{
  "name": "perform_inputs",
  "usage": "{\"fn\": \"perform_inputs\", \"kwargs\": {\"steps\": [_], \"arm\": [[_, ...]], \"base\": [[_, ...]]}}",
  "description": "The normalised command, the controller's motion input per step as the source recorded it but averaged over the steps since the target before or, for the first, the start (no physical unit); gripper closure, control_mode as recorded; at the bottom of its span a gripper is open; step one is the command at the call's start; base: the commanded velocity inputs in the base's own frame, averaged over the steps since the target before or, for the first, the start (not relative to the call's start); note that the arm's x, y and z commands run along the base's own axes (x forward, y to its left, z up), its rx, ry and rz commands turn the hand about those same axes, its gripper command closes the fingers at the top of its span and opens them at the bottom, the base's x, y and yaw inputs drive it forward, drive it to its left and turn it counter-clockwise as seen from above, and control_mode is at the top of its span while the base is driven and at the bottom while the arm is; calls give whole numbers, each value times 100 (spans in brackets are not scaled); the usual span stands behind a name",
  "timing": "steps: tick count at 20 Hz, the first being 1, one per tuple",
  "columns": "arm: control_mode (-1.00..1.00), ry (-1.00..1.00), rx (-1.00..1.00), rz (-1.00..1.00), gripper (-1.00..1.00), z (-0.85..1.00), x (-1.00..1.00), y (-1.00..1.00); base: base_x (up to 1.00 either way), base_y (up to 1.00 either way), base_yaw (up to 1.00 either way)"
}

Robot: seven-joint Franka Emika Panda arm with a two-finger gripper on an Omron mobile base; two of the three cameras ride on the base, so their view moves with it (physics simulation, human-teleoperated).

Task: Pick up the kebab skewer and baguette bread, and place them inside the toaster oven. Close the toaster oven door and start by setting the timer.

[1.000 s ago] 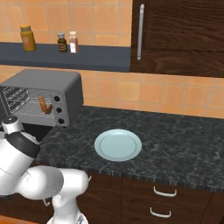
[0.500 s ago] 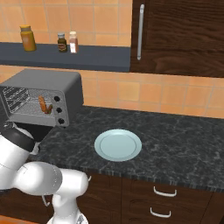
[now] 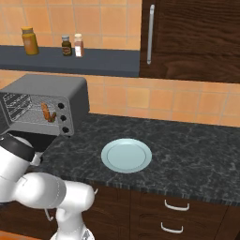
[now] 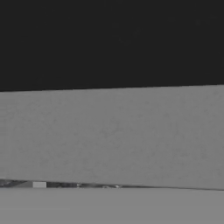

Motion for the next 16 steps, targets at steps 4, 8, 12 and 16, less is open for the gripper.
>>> {"fn": "perform_inputs", "kwargs": {"steps": [4, 8, 12, 16], "arm": [[-100, -19, 3, 0, -100, 0, 1, -1], [-100, -23, 5, 0, -100, 0, 6, -14], [-100, -18, 6, 0, -100, 5, 30, -16], [-100, -16, 5, -1, -100, 36, 33, -13]], "base": [[0, 0, 0], [0, 0, 0], [0, 0, 0], [0, 0, 0]]}}
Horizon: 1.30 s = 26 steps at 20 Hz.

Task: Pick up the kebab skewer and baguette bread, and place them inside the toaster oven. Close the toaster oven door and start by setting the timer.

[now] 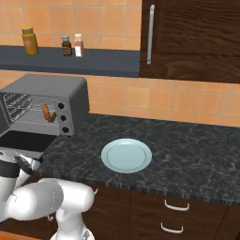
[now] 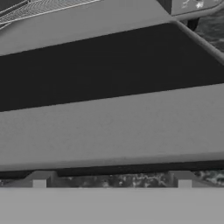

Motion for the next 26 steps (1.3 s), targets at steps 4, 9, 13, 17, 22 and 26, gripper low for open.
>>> {"fn": "perform_inputs", "kwargs": {"steps": [4, 9, 13, 17, 22, 26], "arm": [[-100, -18, 6, 0, -100, 58, 30, -12], [-100, -10, 4, 0, -100, 76, 32, -20], [-100, -4, 2, 0, -100, 79, 49, -21], [-100, 0, 2, 0, -100, 62, 53, -26], [-100, -1, 1, 0, -100, 44, 62, -27], [-100, -9, 0, 0, -100, 36, 58, -21]], "base": [[0, 0, 0], [0, 0, 0], [0, 0, 0], [0, 0, 0], [0, 0, 0], [0, 0, 0]]}}
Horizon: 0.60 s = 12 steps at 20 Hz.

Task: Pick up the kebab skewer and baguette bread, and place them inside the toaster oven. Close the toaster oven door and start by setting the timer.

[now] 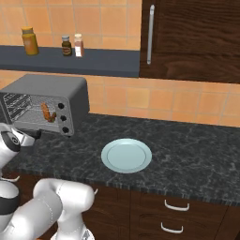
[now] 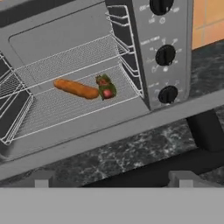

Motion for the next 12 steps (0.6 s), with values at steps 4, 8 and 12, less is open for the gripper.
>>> {"fn": "perform_inputs", "kwargs": {"steps": [4, 8, 12], "arm": [[-100, -7, 0, 0, -100, 9, 57, -23], [-100, -2, 1, 0, -100, -7, 59, -18], [-100, -1, 0, 0, -100, -18, 61, -19]], "base": [[0, 0, 0], [0, 0, 0], [0, 0, 0]]}}
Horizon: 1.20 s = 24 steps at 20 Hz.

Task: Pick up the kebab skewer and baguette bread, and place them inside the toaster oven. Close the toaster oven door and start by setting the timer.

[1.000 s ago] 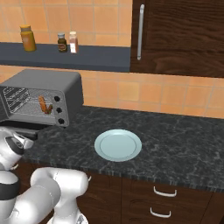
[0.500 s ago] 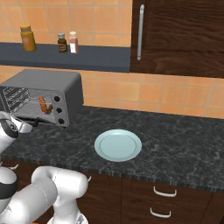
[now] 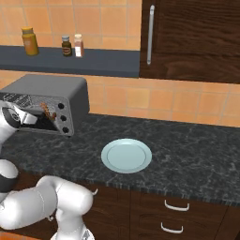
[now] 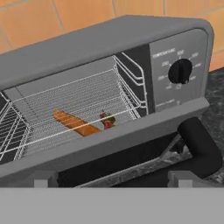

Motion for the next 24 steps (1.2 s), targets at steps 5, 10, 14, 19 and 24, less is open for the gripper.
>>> {"fn": "perform_inputs", "kwargs": {"steps": [5, 10, 14, 19, 24], "arm": [[-100, 0, 0, 0, -100, -35, 48, -19], [-100, 0, 0, -2, -100, -55, 45, -18], [-100, 0, 0, -3, -100, -68, 41, -15], [-100, 0, 0, -4, -100, -80, 41, -11], [-100, 0, 0, -5, -100, -60, 19, -13]], "base": [[0, 0, 0], [0, 0, 0], [0, 0, 0], [0, 0, 0], [0, 0, 0]]}}
